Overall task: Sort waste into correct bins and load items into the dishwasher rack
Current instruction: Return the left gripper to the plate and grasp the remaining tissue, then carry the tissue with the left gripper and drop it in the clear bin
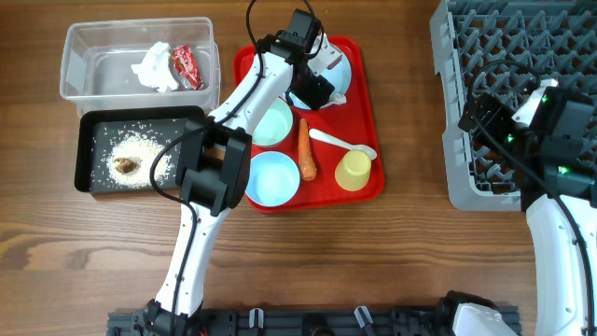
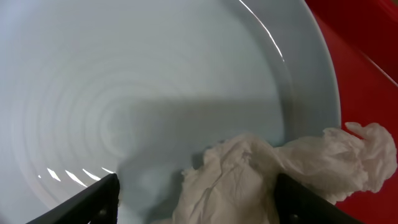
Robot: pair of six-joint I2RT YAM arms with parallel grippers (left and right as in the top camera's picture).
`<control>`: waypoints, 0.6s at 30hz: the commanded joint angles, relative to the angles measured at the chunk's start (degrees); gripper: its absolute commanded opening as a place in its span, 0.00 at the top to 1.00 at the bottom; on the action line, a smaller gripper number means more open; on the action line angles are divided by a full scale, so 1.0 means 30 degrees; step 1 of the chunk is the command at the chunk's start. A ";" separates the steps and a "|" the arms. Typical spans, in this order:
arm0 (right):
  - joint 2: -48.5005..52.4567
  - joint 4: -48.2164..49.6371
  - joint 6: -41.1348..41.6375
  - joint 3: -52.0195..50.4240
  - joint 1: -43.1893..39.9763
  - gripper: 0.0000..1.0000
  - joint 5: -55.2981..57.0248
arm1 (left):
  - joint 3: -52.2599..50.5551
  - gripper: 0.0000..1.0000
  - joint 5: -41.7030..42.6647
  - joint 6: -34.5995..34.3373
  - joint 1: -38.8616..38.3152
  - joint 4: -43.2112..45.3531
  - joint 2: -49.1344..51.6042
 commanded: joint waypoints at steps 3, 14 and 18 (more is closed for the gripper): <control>0.0138 -0.0007 0.0197 0.0204 -0.0029 0.00 -0.0313 | -0.0197 0.42 0.0357 0.0262 -0.0124 0.0000 0.0481; 0.0138 0.0000 0.0197 0.0204 -0.0029 0.00 -0.0321 | -0.0189 0.96 0.0102 0.0066 -0.0248 -0.0160 0.0189; 0.0138 0.0015 0.0204 0.0204 -0.0029 0.00 -0.0321 | 0.0007 0.96 -0.0612 -0.2339 -0.0248 -0.0182 -0.0889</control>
